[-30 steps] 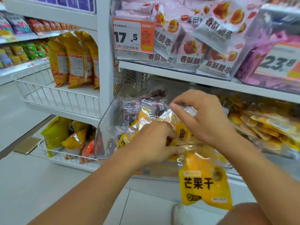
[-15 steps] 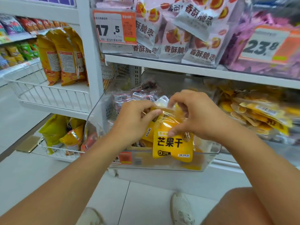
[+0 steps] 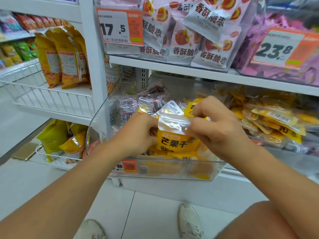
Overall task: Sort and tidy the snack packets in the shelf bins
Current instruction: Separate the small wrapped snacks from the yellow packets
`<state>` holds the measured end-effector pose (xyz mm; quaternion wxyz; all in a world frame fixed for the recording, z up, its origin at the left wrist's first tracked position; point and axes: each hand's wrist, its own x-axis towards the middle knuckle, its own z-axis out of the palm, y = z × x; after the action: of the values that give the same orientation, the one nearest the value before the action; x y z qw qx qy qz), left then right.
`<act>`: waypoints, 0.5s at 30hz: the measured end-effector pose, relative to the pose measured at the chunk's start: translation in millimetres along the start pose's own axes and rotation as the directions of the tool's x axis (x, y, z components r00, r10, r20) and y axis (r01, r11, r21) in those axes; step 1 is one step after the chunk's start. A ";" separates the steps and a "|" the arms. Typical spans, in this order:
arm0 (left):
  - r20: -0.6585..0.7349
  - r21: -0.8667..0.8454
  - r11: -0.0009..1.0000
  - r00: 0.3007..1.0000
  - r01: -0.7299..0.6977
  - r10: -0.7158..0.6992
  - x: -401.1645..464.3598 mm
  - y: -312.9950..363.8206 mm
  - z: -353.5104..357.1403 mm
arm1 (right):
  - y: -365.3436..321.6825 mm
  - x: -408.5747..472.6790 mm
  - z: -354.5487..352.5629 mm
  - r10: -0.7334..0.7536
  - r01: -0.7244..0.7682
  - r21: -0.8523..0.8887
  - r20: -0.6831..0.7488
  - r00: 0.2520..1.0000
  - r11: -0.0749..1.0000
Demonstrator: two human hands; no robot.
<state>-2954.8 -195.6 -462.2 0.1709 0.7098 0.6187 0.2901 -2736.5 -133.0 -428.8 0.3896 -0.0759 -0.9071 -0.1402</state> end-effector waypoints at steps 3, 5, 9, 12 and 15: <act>0.118 -0.093 0.996 0.993 0.016 -0.005 1.6 -5.3 -6.0 | -2.7 -10.6 2.6 0.086 -0.120 0.198 0.175 0.981 0.973; 0.183 -0.147 0.989 0.983 0.031 -0.003 0.7 -10.3 -13.8 | -2.0 -16.0 3.0 0.137 -0.210 0.309 0.243 0.960 0.928; 0.220 -0.312 0.936 0.971 0.161 -0.094 -8.0 -9.8 -28.2 | 2.3 -15.6 0.7 0.162 -0.307 0.307 0.419 0.894 0.901; 0.225 -0.145 0.989 0.974 0.028 0.005 -14.9 0.9 -20.2 | 14.8 -15.3 -10.3 0.217 -0.431 0.295 0.549 0.807 0.853; 0.159 -0.031 0.999 0.987 -0.011 0.015 -13.9 7.4 -6.6 | 28.0 -16.7 -27.4 0.266 -0.508 0.225 0.642 0.719 0.831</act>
<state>-2954.1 -211.3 -455.4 0.2287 0.7320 0.5940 0.2430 -2699.3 -115.4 -417.5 0.1187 -0.2291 -0.9531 0.1579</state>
